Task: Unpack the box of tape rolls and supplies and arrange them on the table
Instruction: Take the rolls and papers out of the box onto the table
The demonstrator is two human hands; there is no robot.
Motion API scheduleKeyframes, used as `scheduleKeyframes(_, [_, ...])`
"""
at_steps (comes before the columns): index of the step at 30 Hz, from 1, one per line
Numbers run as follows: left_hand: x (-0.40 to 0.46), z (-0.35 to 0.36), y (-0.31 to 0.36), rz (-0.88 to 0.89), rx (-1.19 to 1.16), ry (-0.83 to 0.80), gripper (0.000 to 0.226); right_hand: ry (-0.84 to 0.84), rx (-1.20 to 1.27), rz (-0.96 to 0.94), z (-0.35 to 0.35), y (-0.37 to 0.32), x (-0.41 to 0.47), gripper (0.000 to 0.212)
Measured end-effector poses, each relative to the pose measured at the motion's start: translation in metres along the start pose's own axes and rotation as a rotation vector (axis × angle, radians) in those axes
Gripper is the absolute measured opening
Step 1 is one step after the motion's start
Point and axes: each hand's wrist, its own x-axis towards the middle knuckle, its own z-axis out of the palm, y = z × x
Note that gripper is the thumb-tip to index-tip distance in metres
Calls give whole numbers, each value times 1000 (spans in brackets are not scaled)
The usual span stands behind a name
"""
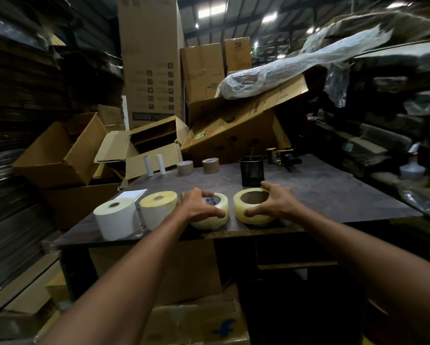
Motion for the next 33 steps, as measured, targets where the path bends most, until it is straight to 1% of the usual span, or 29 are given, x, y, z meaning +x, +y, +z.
scheduleKeyframes(4, [0,2,1,17,73,9,107,15,-14,17,0,-3,-3,115])
scheduleKeyframes(6, [0,3,3,11,135,16,108,5,-19,18,-1,-2,-2,116])
scheduleKeyframes(7, [-2,4,5,13,175,17,104,-4,-13,20,-1,-2,-3,116])
scheduleKeyframes(10, [-11,11,14,44,319,40,80,-12,-13,-5,2,-1,-11,114])
scheduleKeyframes(12, [-21,16,16,83,368,58,72,19,50,-30,7,5,-18,121])
scheduleKeyframes(15, [-36,27,8,198,333,150,72,99,130,-64,15,15,-33,132])
scheduleKeyframes(17, [-46,37,0,287,315,230,76,175,142,-97,18,20,-44,130])
scheduleKeyframes(19, [-55,49,-5,348,344,286,80,233,148,-137,20,24,-54,121])
scheduleKeyframes(22, [-68,60,-1,395,346,330,75,285,134,-193,23,30,-65,100])
scheduleKeyframes(23, [-72,62,2,409,323,343,72,312,127,-206,23,30,-69,90])
scheduleKeyframes(26, [-86,71,10,453,257,386,63,398,126,-248,26,30,-85,53])
scheduleKeyframes(27, [-92,74,14,469,230,385,61,408,118,-269,27,30,-91,44])
scheduleKeyframes(29, [-107,84,19,491,172,356,56,390,104,-303,31,32,-106,38])
scheduleKeyframes(33, [-146,116,26,512,73,310,48,338,75,-350,46,45,-138,39])
